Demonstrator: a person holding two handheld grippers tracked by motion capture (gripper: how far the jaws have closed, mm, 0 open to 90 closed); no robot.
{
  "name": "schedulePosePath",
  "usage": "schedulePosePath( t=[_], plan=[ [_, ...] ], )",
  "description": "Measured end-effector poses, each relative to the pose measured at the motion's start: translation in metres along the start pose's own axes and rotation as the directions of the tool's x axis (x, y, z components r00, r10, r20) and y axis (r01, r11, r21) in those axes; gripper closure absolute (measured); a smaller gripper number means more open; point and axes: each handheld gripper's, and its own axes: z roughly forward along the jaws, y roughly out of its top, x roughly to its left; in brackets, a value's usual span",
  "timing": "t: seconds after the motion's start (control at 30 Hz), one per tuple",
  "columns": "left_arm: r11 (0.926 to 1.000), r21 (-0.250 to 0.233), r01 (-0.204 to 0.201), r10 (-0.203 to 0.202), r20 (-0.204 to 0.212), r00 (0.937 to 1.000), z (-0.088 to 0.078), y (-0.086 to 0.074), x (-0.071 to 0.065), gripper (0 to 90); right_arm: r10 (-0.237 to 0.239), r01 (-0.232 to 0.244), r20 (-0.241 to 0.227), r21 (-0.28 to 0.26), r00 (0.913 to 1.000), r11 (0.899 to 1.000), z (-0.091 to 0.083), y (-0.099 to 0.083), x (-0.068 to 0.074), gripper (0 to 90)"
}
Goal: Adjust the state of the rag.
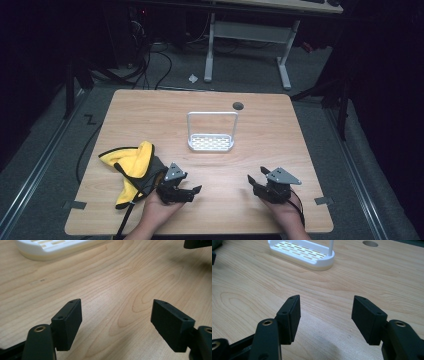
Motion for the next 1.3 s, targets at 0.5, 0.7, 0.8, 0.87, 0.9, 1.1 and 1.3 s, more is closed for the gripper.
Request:
schedulePosePath(
  t=[0.5,0.7,0.8,0.87,0.9,1.1,1.3],
  plan=[
    [0.9989,-0.043,0.017,-0.017,0.016,0.9997,-0.016,0.005,0.004,34.1,-0.001,0.001,-0.009,-0.007,1.0,1.0,-0.002,-0.002,-0.003,41.7],
    [0.9903,-0.124,0.063,-0.063,0.005,0.998,-0.068,0.01,0.021,38.8,-0.024,0.024,-0.035,-0.014,0.9991,1.0,-0.001,0.001,0.003,42.4],
    [0.9853,-0.159,0.062,-0.069,-0.039,0.9968,-0.096,0.008,0.032,40.8,-0.024,0.023,-0.04,-0.011,0.9989,1.0,0.0,0.001,0.003,42.5],
    [0.9815,-0.18,0.065,-0.085,-0.105,0.9909,-0.114,0.001,0.043,41.4,-0.021,0.02,-0.042,-0.009,0.9989,1.0,0.001,0.001,0.004,42.7],
    [0.9795,-0.187,0.075,-0.101,-0.136,0.9855,-0.121,-0.004,0.051,41.4,-0.019,0.019,-0.044,-0.007,0.9989,1.0,0.001,0.001,0.004,42.8],
    [0.9793,-0.152,0.134,-0.175,-0.306,0.9358,-0.133,-0.034,0.091,26.7,-0.029,0.029,-0.048,-0.002,0.9984,1.0,0.003,0.002,0.006,43.3],
    [0.9777,-0.107,0.181,-0.205,-0.311,0.9281,-0.122,-0.042,0.103,40.7,-0.036,0.036,-0.053,0.002,0.998,0.999,0.005,0.002,0.008,43.4]
  ],
)
